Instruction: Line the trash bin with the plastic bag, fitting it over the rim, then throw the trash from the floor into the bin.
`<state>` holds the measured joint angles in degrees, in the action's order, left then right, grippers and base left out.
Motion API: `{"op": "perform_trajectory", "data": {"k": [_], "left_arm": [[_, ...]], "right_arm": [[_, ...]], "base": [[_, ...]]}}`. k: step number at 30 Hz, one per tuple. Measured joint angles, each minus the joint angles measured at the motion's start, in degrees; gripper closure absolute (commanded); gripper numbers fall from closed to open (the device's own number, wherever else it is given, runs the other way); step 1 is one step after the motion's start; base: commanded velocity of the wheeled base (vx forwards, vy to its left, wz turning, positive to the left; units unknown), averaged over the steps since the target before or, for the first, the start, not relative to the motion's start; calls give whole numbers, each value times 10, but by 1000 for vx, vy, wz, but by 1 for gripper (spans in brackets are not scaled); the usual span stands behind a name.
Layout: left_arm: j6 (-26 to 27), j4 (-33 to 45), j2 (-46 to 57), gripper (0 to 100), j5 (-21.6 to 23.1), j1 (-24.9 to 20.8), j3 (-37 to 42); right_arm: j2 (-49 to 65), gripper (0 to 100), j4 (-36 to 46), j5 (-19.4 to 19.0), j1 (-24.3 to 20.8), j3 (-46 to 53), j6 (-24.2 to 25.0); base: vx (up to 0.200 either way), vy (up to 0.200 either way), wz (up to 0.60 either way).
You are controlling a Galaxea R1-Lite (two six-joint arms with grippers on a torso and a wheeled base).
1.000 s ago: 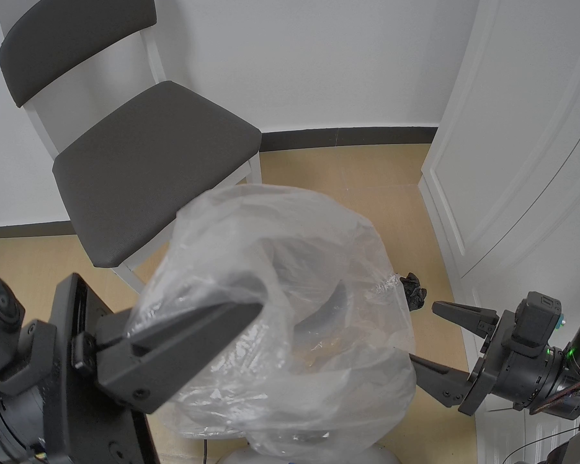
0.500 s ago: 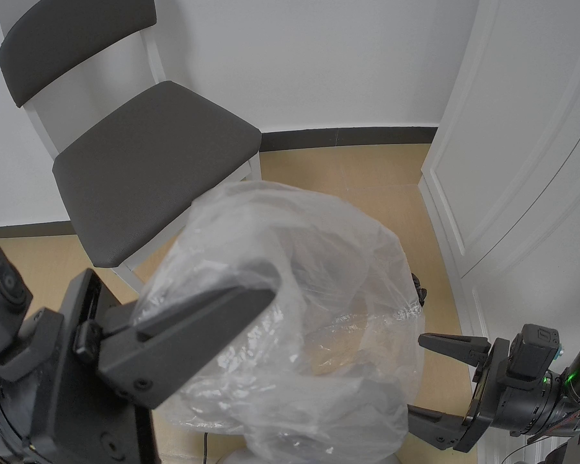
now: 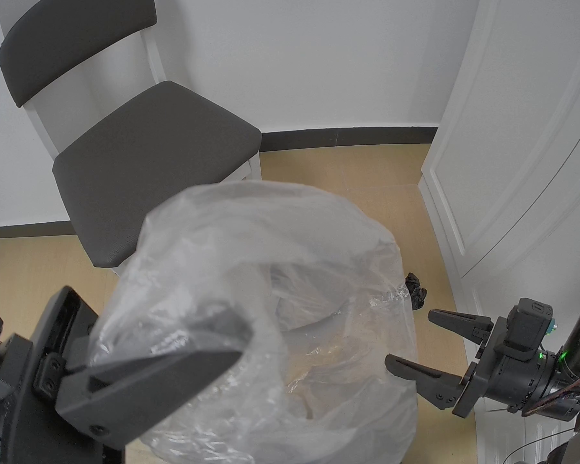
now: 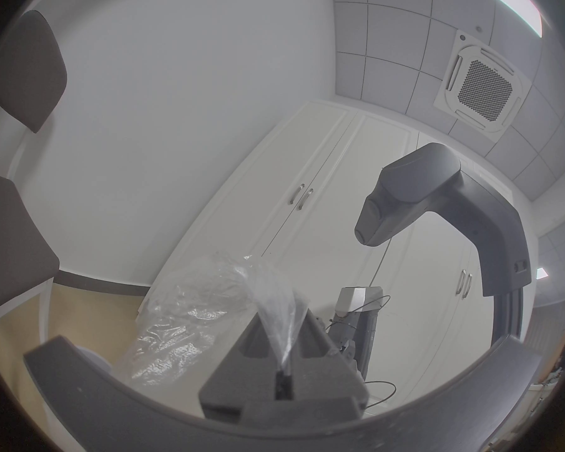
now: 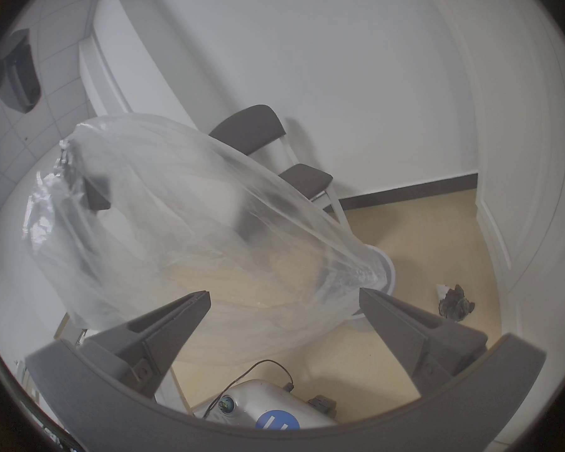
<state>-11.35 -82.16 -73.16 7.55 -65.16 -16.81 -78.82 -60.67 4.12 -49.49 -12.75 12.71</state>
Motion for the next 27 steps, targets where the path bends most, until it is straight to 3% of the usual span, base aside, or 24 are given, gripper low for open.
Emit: {"op": "perform_trajectory", "data": {"k": [13,27], "left_arm": [[0,-2,14,100,2,-26,6],[0,-2,17,100,2,-29,8]], "right_arm": [[-79,0,-7,3,35,-26,54],[-93,0,-5,3,64,-41,58]], "base": [[0,0,0],[0,0,0]]}}
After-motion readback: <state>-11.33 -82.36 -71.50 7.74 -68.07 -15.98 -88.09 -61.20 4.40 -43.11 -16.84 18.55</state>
